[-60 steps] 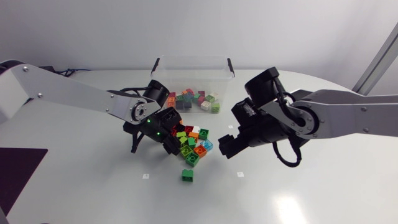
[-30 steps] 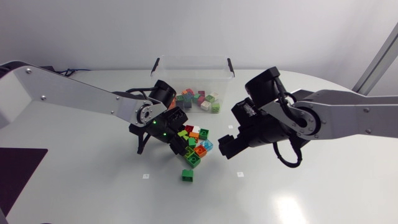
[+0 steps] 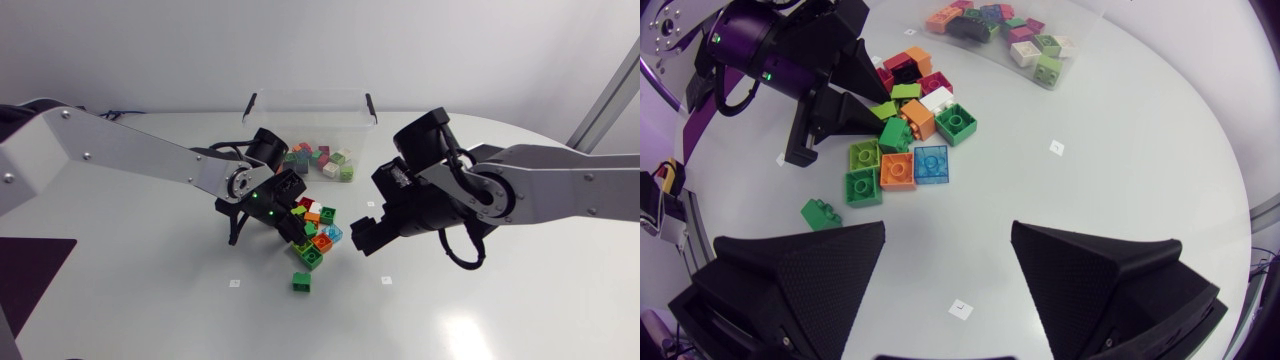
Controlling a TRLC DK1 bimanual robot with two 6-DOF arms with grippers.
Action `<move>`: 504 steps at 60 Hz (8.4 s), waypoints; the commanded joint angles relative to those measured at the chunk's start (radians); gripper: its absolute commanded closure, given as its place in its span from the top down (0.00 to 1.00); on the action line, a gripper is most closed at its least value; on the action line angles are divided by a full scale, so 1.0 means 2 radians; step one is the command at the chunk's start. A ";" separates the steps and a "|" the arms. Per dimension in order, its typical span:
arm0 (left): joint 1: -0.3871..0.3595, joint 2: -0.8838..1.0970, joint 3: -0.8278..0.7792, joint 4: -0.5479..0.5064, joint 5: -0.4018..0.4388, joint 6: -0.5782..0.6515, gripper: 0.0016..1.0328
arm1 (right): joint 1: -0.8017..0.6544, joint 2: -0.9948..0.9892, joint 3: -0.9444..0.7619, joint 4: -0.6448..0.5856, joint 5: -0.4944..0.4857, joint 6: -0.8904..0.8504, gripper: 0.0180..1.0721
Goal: Place the duplo bricks in the container
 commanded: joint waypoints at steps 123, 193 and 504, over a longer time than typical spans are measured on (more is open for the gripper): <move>0.050 -0.249 -0.137 -0.054 0.000 0.082 0.24 | 0.030 0.345 0.321 -0.162 0.091 0.060 0.46; 0.110 -0.059 0.183 0.062 0.013 -0.033 0.24 | -0.025 0.241 0.446 -0.197 0.072 0.046 0.27; 0.032 -0.240 0.010 -0.023 -0.092 -0.015 0.24 | -0.064 0.315 0.214 0.020 -0.173 -0.371 0.36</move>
